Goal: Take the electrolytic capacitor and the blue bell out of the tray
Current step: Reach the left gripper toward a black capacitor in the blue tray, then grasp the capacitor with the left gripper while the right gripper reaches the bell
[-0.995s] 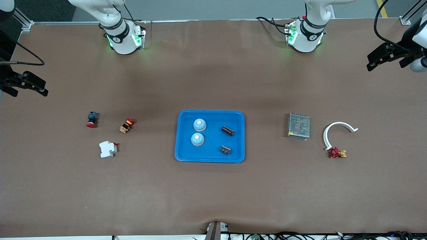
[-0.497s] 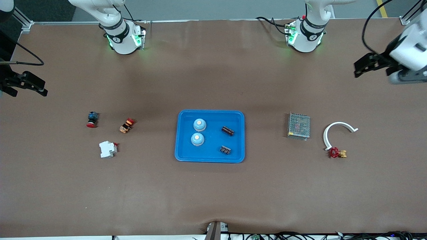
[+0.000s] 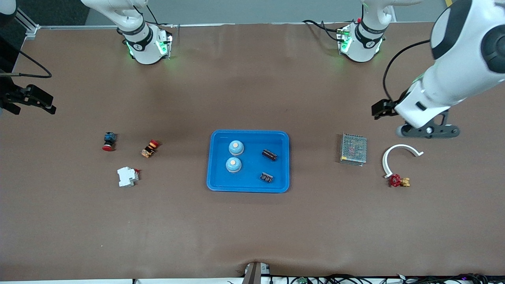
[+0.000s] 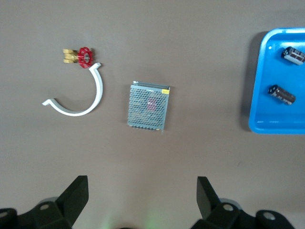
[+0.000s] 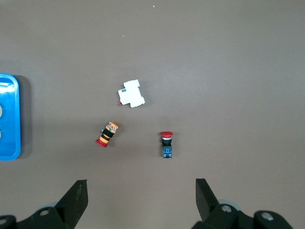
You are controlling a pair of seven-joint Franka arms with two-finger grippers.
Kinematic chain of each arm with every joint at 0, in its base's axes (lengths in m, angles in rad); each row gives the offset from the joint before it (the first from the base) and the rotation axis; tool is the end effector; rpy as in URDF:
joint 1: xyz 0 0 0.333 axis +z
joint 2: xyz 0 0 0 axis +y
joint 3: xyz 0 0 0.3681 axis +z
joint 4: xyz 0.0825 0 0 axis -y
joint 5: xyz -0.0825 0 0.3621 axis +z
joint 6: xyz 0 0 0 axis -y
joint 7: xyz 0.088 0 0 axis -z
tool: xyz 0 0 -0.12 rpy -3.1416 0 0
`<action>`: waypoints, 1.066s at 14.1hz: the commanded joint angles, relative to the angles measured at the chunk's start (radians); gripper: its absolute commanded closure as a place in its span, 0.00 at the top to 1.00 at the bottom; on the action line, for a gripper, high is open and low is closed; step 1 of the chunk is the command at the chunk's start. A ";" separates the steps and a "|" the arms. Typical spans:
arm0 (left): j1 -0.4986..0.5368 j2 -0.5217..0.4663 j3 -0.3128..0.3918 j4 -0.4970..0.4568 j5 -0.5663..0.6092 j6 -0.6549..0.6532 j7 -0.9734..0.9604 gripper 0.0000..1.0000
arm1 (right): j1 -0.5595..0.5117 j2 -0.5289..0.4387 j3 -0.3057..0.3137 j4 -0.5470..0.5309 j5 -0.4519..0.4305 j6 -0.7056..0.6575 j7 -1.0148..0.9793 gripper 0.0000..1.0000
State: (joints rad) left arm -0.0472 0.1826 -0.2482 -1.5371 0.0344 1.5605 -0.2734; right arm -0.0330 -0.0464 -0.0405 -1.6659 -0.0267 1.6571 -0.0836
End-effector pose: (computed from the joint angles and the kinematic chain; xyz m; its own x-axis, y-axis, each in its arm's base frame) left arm 0.5645 -0.1536 0.5783 0.9884 -0.0211 -0.1501 -0.0261 -0.9992 -0.0311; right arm 0.5218 -0.0420 0.6527 0.9993 0.0124 0.0353 0.0114 -0.9995 0.0278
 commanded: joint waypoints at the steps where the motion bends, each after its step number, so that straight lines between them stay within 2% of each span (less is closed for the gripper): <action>1: -0.039 0.055 -0.005 0.014 -0.005 0.058 -0.094 1.00 | -0.007 0.010 0.004 0.021 -0.018 -0.011 0.013 1.00; 10: -0.187 0.205 -0.005 0.014 -0.002 0.240 -0.421 1.00 | -0.012 0.026 0.007 0.028 -0.002 -0.005 0.016 1.00; 13: -0.247 0.271 -0.003 0.017 0.004 0.346 -0.565 1.00 | 0.059 0.066 0.013 0.023 0.005 -0.008 0.030 1.00; 15: -0.285 0.313 -0.003 0.017 0.004 0.413 -0.653 1.00 | 0.149 0.080 0.013 0.023 0.014 0.003 0.191 1.00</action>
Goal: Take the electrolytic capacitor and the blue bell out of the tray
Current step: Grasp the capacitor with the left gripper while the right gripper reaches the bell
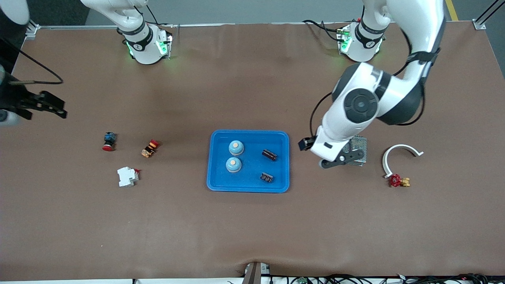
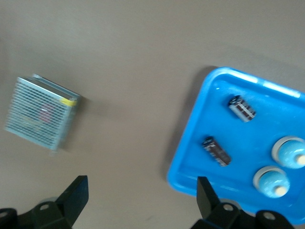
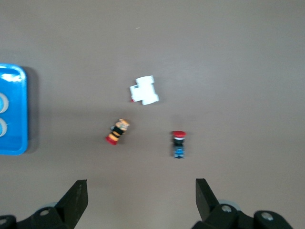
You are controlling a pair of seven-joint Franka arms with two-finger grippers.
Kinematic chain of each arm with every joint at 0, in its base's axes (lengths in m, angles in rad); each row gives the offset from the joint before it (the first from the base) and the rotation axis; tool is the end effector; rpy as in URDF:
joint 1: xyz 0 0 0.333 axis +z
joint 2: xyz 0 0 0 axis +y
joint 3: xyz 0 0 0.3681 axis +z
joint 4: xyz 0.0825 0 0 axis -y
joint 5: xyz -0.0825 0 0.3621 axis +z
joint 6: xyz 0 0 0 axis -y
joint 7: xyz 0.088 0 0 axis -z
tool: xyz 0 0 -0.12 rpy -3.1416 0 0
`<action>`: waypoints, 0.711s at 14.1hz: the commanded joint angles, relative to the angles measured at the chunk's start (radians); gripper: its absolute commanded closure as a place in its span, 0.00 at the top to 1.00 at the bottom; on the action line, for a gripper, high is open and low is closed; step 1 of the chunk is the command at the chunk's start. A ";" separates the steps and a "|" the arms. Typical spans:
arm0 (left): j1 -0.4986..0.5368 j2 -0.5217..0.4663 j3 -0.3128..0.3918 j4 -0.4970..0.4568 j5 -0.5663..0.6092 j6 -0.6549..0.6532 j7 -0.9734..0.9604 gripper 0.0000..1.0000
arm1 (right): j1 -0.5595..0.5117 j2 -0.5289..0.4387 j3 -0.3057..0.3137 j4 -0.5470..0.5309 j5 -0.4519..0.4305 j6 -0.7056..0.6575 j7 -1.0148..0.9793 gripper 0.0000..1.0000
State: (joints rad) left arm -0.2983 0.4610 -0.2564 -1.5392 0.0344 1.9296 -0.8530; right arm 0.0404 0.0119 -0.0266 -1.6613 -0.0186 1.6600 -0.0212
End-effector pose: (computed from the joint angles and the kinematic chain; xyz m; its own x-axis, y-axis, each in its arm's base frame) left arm 0.5936 -0.3306 0.4323 0.9486 0.3010 -0.0982 0.3035 -0.9528 0.0115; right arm 0.5419 0.0055 0.6240 0.9992 0.0366 -0.0136 0.0369 -0.9991 0.0185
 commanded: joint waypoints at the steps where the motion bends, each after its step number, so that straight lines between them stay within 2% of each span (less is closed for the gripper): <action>1: -0.050 0.056 0.005 0.024 0.004 0.078 -0.110 1.00 | 0.131 0.034 -0.001 0.020 0.005 0.003 0.241 1.00; 3: -0.096 0.109 0.012 0.027 0.004 0.144 -0.210 1.00 | 0.220 0.059 -0.001 0.022 0.003 0.026 0.383 1.00; 6: -0.130 0.183 0.016 0.027 0.019 0.251 -0.360 1.00 | 0.297 0.108 0.001 0.020 0.014 0.082 0.451 1.00; 8: -0.163 0.228 0.020 0.027 0.038 0.298 -0.472 1.00 | 0.331 0.151 -0.001 0.017 0.073 0.142 0.457 1.00; 10: -0.183 0.267 0.020 0.027 0.068 0.339 -0.608 0.94 | 0.355 0.197 -0.001 0.015 0.133 0.205 0.510 1.00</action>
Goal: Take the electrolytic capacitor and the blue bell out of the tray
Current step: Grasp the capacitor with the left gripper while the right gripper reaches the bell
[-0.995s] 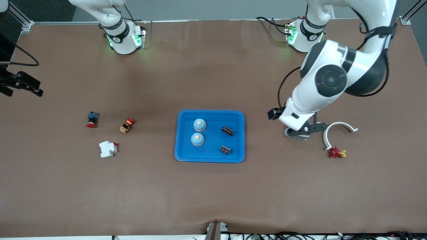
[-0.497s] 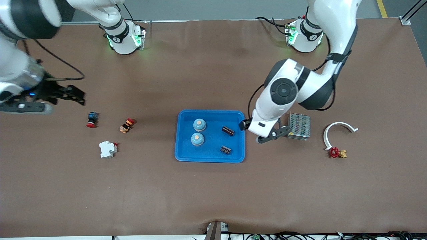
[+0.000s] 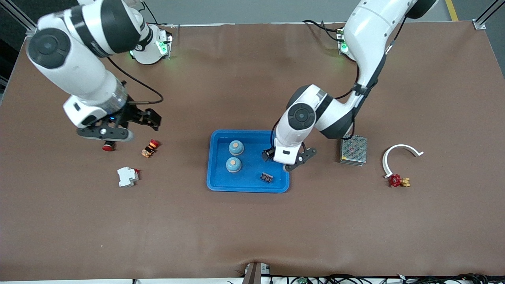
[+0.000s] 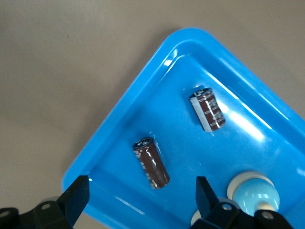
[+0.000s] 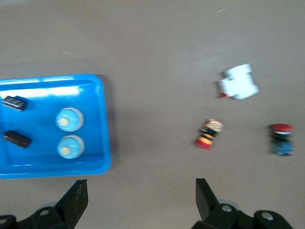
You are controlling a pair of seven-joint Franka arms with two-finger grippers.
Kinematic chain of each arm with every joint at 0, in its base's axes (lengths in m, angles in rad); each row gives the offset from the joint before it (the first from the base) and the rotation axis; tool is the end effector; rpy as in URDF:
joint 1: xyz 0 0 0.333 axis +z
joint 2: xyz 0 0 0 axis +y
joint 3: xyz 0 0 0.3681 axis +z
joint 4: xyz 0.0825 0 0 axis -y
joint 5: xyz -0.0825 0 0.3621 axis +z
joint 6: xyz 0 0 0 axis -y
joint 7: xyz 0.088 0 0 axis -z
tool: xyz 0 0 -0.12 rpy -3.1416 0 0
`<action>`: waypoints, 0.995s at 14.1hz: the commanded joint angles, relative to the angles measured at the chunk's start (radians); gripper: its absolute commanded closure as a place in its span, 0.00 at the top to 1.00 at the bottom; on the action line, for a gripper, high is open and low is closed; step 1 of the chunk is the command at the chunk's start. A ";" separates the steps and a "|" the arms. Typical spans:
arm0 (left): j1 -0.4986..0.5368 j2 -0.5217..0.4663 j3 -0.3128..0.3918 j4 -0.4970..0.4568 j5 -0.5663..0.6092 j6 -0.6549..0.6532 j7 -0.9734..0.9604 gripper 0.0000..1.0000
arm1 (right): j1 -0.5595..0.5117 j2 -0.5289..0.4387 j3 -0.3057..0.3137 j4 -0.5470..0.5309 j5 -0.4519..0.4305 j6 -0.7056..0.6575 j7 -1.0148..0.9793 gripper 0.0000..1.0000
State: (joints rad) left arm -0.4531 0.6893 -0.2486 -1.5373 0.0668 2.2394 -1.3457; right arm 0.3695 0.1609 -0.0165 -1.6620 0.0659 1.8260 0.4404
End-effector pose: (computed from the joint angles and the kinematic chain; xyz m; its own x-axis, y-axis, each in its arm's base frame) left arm 0.5774 -0.4388 0.3014 0.7877 0.6090 -0.0933 0.6148 -0.7867 0.0553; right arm 0.5607 0.2139 0.5532 0.9944 -0.1028 -0.0237 -0.1040 -0.9930 -0.0564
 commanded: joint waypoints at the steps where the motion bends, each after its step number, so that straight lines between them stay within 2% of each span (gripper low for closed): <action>1: -0.036 0.055 0.012 0.026 0.041 0.051 -0.165 0.92 | 0.051 0.074 -0.011 0.016 0.058 0.074 0.084 1.00; 7: -0.045 0.124 0.014 0.029 0.041 0.080 -0.233 0.75 | 0.164 0.202 -0.011 0.018 0.058 0.266 0.257 1.00; 10: -0.049 0.131 0.019 0.039 0.041 0.081 -0.242 0.64 | 0.198 0.265 -0.011 0.022 0.048 0.317 0.281 1.00; 11: -0.047 0.137 0.019 0.042 0.041 0.081 -0.240 0.53 | 0.207 0.287 -0.011 0.022 0.048 0.334 0.273 1.00; 14: -0.047 0.133 0.019 0.042 0.048 0.080 -0.233 0.06 | 0.239 0.336 -0.011 0.025 0.046 0.363 0.271 1.00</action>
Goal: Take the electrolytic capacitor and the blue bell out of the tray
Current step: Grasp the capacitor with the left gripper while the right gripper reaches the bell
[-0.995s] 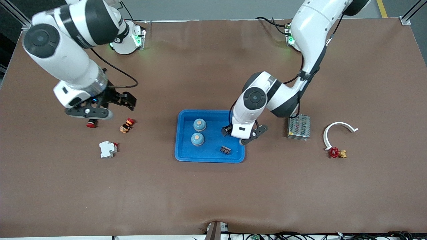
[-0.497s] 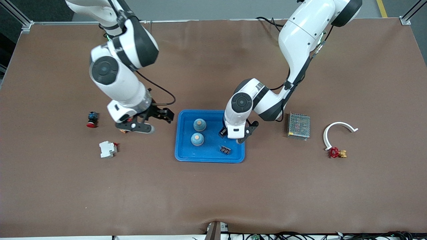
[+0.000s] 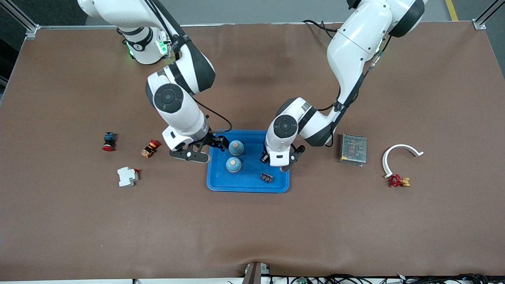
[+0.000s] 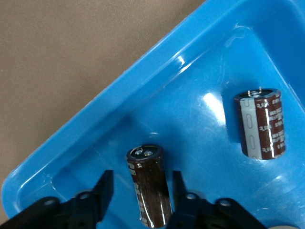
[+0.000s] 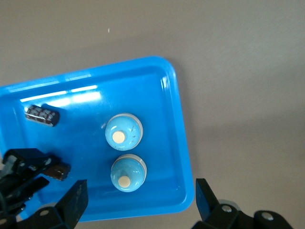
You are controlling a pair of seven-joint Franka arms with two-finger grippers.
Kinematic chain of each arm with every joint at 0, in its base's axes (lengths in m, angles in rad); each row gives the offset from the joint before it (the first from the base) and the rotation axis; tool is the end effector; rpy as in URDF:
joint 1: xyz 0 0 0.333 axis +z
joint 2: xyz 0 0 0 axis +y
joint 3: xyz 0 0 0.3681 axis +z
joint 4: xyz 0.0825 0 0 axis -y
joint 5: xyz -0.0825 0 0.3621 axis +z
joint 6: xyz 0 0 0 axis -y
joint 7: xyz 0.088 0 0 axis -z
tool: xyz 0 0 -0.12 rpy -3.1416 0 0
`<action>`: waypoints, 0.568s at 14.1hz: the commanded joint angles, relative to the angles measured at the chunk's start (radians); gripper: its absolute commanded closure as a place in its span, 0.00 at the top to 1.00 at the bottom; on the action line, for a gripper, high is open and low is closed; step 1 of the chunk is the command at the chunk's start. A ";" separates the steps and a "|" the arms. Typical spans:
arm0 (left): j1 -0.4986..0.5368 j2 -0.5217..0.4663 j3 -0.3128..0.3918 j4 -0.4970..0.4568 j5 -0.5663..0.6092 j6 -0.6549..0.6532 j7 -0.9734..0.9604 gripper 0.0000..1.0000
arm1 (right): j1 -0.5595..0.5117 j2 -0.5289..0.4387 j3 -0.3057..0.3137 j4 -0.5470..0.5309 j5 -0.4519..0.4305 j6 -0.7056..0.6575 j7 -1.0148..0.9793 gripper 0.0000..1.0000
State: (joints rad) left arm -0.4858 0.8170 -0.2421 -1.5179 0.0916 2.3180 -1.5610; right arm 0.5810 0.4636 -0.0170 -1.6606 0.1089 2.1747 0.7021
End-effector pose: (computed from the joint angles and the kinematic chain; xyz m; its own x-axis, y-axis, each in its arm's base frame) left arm 0.5705 -0.4576 0.2245 0.6598 0.7436 -0.1081 0.7485 -0.6631 0.0078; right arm 0.5743 0.3715 0.3901 0.9809 -0.1936 -0.0181 -0.1944 -0.9762 -0.0959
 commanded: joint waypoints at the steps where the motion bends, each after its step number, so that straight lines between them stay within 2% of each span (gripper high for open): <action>1: -0.014 -0.002 0.012 0.022 0.028 -0.003 -0.017 0.00 | 0.033 0.049 -0.011 0.024 0.005 0.032 0.010 1.00; 8: 0.061 -0.123 0.012 0.059 0.086 -0.110 0.021 0.00 | 0.089 0.135 -0.011 0.028 0.008 0.082 0.008 1.00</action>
State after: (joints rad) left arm -0.4454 0.7514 -0.2307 -1.4461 0.1426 2.2563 -1.5568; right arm 0.6536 0.5740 -0.0171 -1.6586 0.1089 2.2512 0.7021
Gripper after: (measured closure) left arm 0.700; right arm 0.000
